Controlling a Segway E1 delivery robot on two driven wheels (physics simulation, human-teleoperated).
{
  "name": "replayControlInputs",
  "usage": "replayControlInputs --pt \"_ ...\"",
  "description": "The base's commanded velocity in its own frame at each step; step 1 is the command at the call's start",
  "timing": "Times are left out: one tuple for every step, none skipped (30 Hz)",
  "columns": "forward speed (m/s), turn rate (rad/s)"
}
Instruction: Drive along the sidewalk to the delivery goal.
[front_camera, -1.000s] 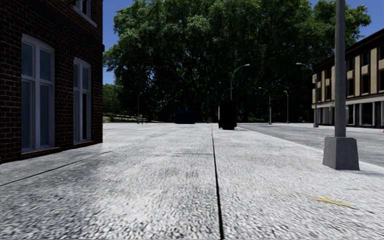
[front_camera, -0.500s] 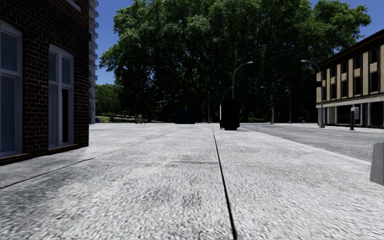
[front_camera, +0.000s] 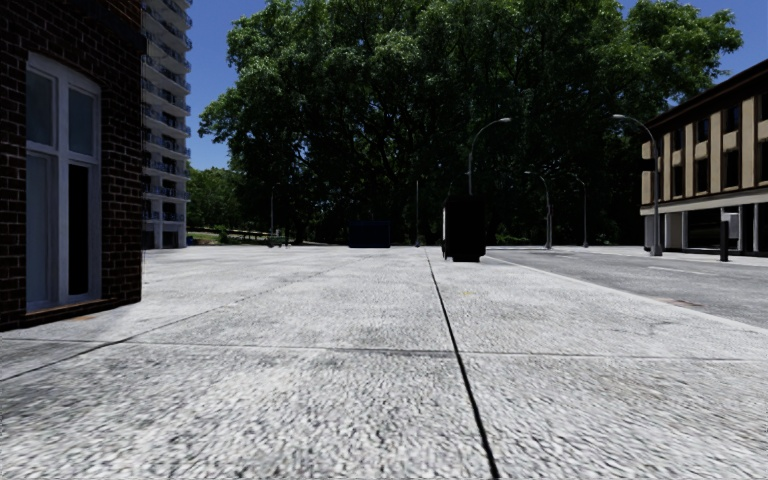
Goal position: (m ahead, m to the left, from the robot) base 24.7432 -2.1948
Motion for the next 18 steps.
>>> replayControlInputs --pt "1.66 0.0" --pt "1.65 0.0" --pt "1.64 0.0" --pt "1.63 0.0" --pt "1.62 0.0" --pt "1.61 0.0" --pt "1.61 0.0" --pt "1.6 0.0" --pt "1.59 0.0" --pt "1.59 0.0" --pt "1.58 0.0" --pt "1.58 0.0" --pt "1.58 0.0" --pt "1.58 0.0" --pt "1.58 0.0" --pt "1.58 0.0" --pt "1.58 0.0" --pt "1.58 0.0"
